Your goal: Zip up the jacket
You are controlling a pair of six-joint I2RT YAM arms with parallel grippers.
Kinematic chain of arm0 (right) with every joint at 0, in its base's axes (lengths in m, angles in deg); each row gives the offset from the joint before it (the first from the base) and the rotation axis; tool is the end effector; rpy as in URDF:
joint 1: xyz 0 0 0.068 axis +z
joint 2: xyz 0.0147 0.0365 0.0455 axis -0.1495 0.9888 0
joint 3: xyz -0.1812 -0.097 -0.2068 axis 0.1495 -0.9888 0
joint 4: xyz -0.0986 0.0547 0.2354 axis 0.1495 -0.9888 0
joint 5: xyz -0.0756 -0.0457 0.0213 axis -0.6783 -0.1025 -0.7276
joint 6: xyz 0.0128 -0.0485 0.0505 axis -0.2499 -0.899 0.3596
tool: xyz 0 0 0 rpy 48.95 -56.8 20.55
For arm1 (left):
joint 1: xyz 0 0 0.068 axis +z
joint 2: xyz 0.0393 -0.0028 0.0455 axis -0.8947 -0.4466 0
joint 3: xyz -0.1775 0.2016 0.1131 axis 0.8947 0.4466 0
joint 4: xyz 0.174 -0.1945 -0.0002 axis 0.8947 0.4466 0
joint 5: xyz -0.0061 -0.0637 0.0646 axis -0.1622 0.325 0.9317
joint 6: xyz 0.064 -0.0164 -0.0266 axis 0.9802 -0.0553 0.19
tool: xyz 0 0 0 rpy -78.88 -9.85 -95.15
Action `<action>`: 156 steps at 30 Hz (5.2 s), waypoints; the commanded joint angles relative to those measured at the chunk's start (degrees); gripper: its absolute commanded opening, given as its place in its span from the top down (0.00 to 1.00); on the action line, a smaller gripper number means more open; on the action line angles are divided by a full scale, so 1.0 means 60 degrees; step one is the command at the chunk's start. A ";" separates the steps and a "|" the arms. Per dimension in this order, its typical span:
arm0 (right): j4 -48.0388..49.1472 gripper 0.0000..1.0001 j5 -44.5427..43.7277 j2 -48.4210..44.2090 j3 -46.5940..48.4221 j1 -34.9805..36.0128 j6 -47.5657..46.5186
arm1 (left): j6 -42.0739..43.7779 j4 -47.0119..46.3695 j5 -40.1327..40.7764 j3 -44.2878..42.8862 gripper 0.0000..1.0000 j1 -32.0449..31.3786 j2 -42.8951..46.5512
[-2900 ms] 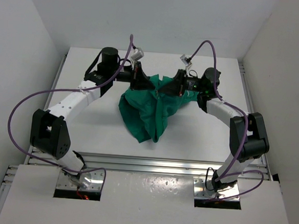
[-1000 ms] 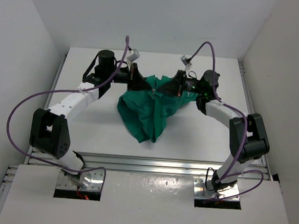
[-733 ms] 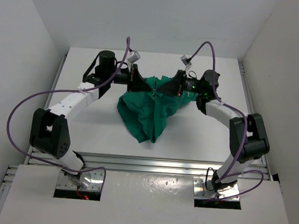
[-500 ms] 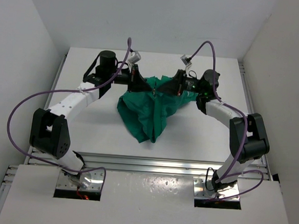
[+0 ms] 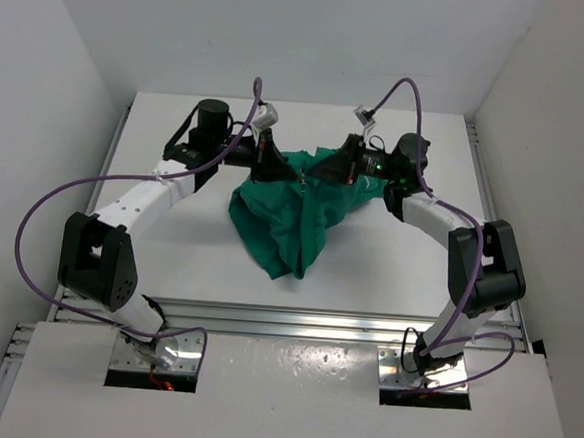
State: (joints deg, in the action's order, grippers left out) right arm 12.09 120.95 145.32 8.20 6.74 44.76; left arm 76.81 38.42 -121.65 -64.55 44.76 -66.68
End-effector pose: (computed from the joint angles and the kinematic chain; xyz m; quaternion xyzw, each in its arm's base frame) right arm 0.3586 0.1523 0.3024 -0.1829 0.6481 0.6565 0.3398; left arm 0.3313 -0.1674 0.3540 0.3849 0.6528 -0.5189 0.3956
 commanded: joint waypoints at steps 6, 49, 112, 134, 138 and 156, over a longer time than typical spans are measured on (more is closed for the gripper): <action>0.1050 1.00 -0.0760 -0.0088 0.0845 -0.0359 0.0345 | 0.0763 0.1078 -0.0355 -0.0001 1.00 -0.0103 0.0124; 0.1505 1.00 -0.0101 -0.0453 0.0024 0.0067 0.0331 | -0.1053 0.0082 -0.0808 -0.0866 1.00 -0.0103 -0.0741; 0.0641 1.00 -0.1624 0.0016 0.1196 -0.0094 0.1297 | 0.1437 0.1649 -0.0546 -0.0266 1.00 -0.0483 -0.0096; 0.1139 1.00 -0.1287 -0.0438 0.0669 -0.0226 0.1400 | 0.2550 0.1214 0.1664 0.0773 0.60 0.0189 0.1279; 0.1212 1.00 -0.1287 -0.0454 0.0537 -0.0183 0.1429 | 0.2228 -0.0294 0.3174 0.1871 0.54 0.0395 0.2494; 0.0876 1.00 -0.1345 -0.0248 0.0741 0.0155 0.1429 | 0.9724 -0.3563 0.6411 0.4933 0.55 -0.2313 0.4694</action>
State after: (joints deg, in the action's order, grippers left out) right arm 14.21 114.04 145.62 10.69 7.24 53.51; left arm 122.36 25.39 -87.40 -36.93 32.69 -40.32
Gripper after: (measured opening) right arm 0.045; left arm 0.455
